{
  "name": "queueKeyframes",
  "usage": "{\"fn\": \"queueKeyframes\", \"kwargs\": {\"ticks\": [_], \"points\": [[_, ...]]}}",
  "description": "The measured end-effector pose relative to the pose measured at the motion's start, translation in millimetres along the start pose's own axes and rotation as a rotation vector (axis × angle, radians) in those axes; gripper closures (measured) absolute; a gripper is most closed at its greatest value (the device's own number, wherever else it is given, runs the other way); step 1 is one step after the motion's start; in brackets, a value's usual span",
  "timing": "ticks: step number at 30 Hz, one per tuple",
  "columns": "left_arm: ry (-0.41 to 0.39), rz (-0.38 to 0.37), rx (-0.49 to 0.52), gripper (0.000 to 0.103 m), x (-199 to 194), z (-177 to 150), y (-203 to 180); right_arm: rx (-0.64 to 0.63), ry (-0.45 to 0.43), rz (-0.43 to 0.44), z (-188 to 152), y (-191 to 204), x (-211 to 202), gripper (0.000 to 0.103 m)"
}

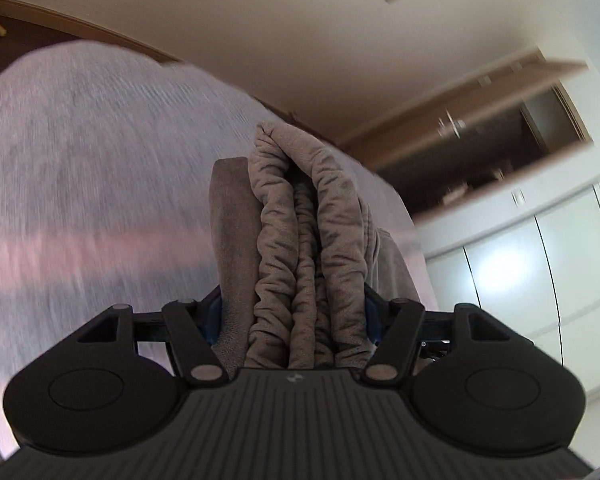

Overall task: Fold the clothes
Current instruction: 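Lift and carry the folded sweatpants with both grippers across the bed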

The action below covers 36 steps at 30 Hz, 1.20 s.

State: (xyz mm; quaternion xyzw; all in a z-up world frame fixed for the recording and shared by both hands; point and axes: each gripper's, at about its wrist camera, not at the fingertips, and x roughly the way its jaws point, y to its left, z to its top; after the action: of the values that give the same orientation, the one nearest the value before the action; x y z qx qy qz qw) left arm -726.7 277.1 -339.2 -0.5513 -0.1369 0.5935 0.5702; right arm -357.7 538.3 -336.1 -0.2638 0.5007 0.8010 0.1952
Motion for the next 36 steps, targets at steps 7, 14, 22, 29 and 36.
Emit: {"fn": "queueKeyframes", "kwargs": {"ticks": [7, 14, 22, 29, 36], "points": [[0.045, -0.026, 0.027, 0.043, 79.0, 75.7, 11.9, 0.015, -0.026, -0.026, 50.4, -17.1, 40.3, 0.074], [0.161, -0.093, 0.131, 0.042, 189.1, 141.9, -2.8, 0.119, -0.159, -0.096, 104.9, -51.8, 45.7, 0.074], [0.307, -0.016, 0.26, 0.035, 309.4, 206.9, -35.0, 0.238, -0.358, -0.246, 123.7, -85.8, 61.3, 0.056], [0.331, 0.077, 0.281, 0.03, 307.1, 218.6, -32.9, 0.257, -0.366, -0.366, 116.1, -85.3, 58.2, 0.04], [0.171, 0.294, 0.607, 0.07, 255.8, 201.8, -106.5, 0.11, -0.391, -0.568, 115.9, -51.1, 30.0, 0.04]]}}
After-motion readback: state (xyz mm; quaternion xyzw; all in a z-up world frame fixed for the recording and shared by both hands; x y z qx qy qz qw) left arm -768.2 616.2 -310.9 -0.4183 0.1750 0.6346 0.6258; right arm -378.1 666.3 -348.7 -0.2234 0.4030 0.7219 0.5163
